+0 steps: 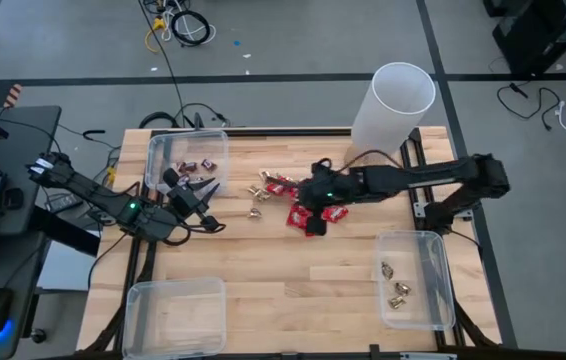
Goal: Sort candy
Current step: Put the gold chocolate into the bottom right transparent bin
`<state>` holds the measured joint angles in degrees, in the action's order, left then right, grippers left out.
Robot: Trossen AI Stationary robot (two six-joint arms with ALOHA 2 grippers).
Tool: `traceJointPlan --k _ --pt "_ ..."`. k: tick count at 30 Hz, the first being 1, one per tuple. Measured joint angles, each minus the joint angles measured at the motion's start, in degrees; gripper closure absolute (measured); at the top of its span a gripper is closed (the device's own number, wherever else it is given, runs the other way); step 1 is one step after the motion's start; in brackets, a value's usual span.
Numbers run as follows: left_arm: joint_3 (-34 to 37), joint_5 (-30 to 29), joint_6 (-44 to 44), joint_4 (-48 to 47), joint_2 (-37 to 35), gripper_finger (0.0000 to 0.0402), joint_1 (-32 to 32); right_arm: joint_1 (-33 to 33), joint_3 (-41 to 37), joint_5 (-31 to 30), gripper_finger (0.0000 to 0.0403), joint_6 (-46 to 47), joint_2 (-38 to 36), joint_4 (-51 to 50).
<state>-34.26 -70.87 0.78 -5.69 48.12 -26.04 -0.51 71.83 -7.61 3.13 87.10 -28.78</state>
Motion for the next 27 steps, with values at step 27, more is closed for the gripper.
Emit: traceJointPlan --k 27 --pt "0.00 0.03 -0.80 0.24 0.00 0.0319 0.01 -16.55 0.04 12.95 0.0391 42.26 -27.17 -55.36"
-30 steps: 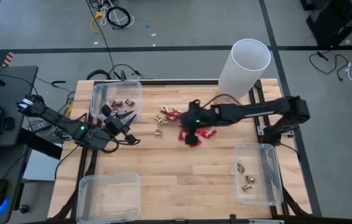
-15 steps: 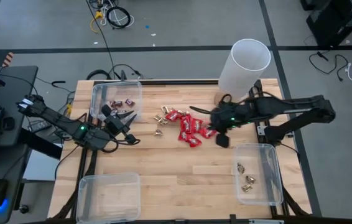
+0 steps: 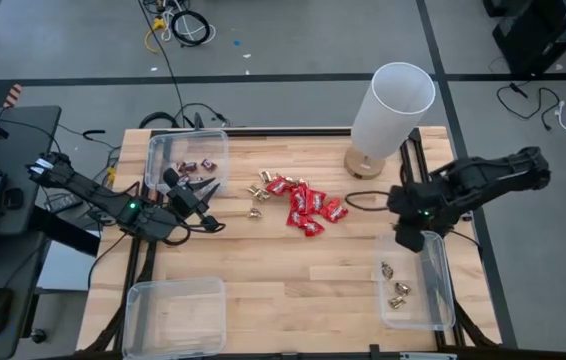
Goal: Sort candy
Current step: Put the gold chocolate into the bottom right transparent bin
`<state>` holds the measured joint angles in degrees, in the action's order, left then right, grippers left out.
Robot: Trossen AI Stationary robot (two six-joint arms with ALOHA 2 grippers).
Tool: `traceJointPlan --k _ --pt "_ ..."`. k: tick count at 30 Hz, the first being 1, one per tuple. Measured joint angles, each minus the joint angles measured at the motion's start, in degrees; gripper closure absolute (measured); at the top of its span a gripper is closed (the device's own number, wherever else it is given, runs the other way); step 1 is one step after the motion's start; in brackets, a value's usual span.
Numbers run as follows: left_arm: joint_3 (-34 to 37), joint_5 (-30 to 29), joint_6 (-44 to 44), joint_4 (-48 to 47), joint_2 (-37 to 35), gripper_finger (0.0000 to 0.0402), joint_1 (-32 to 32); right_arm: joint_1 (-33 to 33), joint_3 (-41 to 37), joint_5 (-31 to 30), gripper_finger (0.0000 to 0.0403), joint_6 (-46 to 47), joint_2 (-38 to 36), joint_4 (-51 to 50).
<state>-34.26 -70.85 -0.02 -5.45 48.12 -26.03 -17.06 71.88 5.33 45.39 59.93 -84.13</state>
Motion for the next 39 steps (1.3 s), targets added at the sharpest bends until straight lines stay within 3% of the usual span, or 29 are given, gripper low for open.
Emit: traceJointPlan --k 6,19,28,39 --pt "0.00 0.02 -0.27 -0.07 0.00 0.0319 0.01 -9.85 0.00 0.55 0.0391 7.28 0.37 -1.02" --pt "0.02 0.00 -0.27 -0.11 0.00 0.0319 -0.01 -26.11 0.00 -1.06 0.0391 5.31 6.94 -0.63" --pt "0.02 0.02 -0.27 -0.20 0.00 0.0319 0.01 -29.94 0.00 -0.95 0.0391 2.43 15.30 2.91" --pt "0.02 0.02 -0.27 -0.22 0.00 0.0319 -0.01 -30.25 0.00 2.36 0.0390 -1.44 24.11 7.23"
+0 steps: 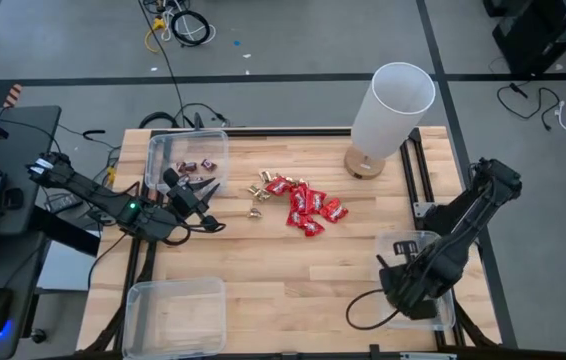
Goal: Sort candy
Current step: Put the gold chocolate into the bottom right transparent bin
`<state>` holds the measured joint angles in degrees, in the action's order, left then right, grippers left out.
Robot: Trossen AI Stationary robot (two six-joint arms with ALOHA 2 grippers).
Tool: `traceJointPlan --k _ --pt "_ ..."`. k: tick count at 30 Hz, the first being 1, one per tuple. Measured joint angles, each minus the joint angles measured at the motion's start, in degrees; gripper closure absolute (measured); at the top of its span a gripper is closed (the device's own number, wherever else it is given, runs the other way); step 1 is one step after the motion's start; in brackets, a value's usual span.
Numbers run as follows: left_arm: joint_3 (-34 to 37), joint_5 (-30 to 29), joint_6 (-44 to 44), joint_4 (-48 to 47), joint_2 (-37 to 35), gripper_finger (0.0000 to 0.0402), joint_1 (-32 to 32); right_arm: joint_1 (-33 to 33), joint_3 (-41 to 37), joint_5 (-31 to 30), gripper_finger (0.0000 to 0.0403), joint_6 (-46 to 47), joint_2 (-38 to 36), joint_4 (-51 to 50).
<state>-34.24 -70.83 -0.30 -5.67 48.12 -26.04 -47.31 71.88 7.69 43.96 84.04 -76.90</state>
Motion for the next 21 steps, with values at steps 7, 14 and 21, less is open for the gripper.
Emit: traceJointPlan --k 7,14,21 --pt "0.02 0.00 0.00 0.00 0.00 0.0319 0.00 0.00 0.00 0.47 0.0388 -2.95 3.10 2.14" --pt "0.02 0.00 0.00 0.00 0.00 0.0319 0.02 0.01 0.00 0.95 0.0387 -3.38 3.64 2.36" --pt "0.02 -0.02 0.00 -0.02 0.00 0.0319 0.02 0.02 0.00 0.05 0.0385 -2.46 3.62 2.34"
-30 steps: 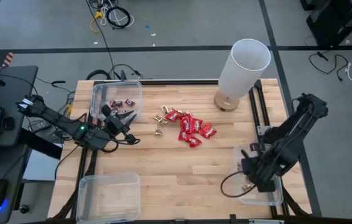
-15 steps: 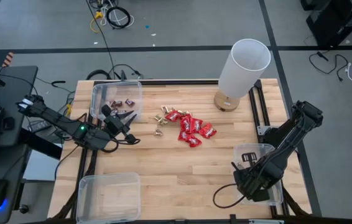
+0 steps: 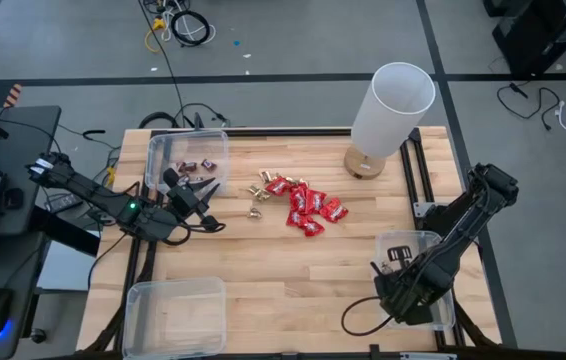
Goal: Sort candy
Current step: Put the gold chocolate into the bottom right transparent bin
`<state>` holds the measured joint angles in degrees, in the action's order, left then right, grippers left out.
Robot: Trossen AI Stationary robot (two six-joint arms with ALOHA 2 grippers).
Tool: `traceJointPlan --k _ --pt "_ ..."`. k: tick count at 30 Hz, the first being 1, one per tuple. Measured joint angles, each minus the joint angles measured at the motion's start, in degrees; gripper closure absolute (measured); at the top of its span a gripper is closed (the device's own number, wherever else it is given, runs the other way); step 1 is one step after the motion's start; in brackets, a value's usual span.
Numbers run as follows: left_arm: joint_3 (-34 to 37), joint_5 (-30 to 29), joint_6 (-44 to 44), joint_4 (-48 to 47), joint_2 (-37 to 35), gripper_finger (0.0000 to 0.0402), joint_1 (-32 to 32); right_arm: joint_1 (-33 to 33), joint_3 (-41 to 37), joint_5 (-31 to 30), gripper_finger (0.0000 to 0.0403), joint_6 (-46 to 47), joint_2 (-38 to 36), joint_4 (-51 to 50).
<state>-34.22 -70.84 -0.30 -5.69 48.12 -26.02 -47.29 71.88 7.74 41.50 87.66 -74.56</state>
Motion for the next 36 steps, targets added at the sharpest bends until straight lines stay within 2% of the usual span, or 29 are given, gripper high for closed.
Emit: traceJointPlan --k 4,14,21,25,28,31,33,36 --pt "0.00 0.02 0.00 -0.01 0.00 0.0319 -0.02 0.00 0.00 -3.24 0.0376 2.08 0.00 -0.13" --pt "0.00 0.02 0.00 -0.02 0.00 0.0319 0.00 0.06 0.00 -3.57 0.0342 3.24 -0.02 -0.31" --pt "0.00 0.02 -0.02 0.00 0.00 0.0319 -0.02 0.84 4.71 -6.03 0.0350 3.82 -1.92 -6.79" --pt "0.00 0.02 -0.17 0.00 0.00 0.0319 0.00 1.75 9.99 -13.96 0.0365 3.51 -4.18 -9.40" --pt "0.00 0.02 -0.19 0.00 0.00 0.0319 0.00 3.10 13.36 -24.70 0.0377 2.51 -5.86 -9.18" --pt "0.00 0.02 -0.15 0.02 0.00 0.0319 0.00 6.45 16.51 -35.20 0.0390 5.71 -6.78 -8.73" --pt "0.00 0.02 -0.13 0.02 0.00 0.0319 0.00 10.17 18.42 -38.40 0.0398 6.48 -6.91 -8.69" --pt "0.00 0.02 -0.13 0.02 0.00 0.0319 0.00 16.21 19.63 -38.92 0.0401 1.55 -6.65 -4.65"
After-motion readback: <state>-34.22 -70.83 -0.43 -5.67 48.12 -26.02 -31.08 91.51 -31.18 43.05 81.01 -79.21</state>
